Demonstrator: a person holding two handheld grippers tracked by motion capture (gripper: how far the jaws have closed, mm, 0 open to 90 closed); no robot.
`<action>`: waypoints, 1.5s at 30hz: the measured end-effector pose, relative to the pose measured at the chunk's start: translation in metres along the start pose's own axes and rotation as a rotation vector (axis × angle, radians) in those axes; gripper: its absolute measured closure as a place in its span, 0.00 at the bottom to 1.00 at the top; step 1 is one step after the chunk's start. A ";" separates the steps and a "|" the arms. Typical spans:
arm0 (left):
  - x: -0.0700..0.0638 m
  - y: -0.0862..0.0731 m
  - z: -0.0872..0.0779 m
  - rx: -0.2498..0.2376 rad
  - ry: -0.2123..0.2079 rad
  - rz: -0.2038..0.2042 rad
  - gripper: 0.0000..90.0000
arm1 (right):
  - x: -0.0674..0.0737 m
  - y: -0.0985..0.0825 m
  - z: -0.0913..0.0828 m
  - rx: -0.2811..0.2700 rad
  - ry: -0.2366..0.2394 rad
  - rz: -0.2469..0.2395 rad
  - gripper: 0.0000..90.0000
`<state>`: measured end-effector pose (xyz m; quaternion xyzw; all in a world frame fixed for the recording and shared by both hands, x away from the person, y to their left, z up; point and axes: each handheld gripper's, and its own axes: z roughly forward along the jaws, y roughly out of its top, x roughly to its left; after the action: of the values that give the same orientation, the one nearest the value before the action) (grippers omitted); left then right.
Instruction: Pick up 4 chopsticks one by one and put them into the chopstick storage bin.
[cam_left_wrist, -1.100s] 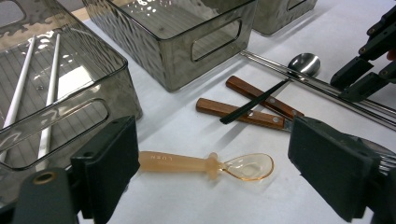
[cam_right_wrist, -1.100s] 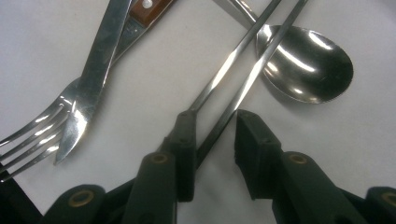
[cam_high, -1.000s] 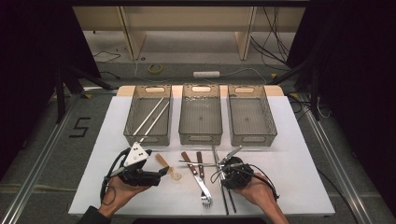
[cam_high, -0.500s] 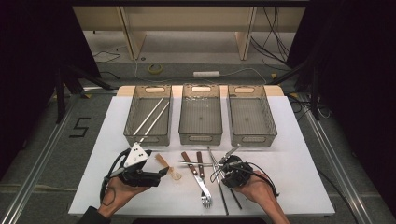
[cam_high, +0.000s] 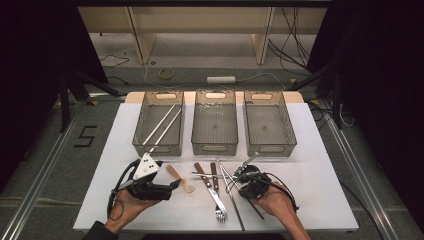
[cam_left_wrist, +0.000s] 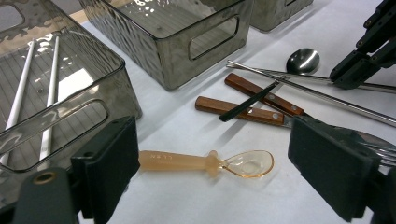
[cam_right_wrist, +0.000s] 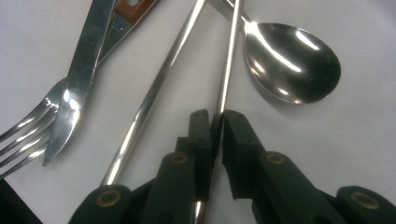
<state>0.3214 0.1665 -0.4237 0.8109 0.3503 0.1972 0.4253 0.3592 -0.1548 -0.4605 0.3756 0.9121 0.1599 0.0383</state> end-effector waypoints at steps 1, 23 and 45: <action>0.000 0.000 0.000 0.001 0.000 0.001 0.18 | 0.000 0.000 0.000 -0.001 -0.002 0.006 0.92; 0.000 0.000 0.000 -0.003 0.008 0.007 0.18 | -0.001 -0.001 -0.002 -0.015 -0.014 0.009 0.96; -0.004 0.003 0.002 -0.009 -0.026 0.020 0.18 | 0.005 -0.002 -0.030 -0.067 -0.002 -0.125 0.96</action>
<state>0.3211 0.1609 -0.4229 0.8148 0.3358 0.1925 0.4317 0.3482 -0.1604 -0.4325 0.3168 0.9278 0.1871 0.0614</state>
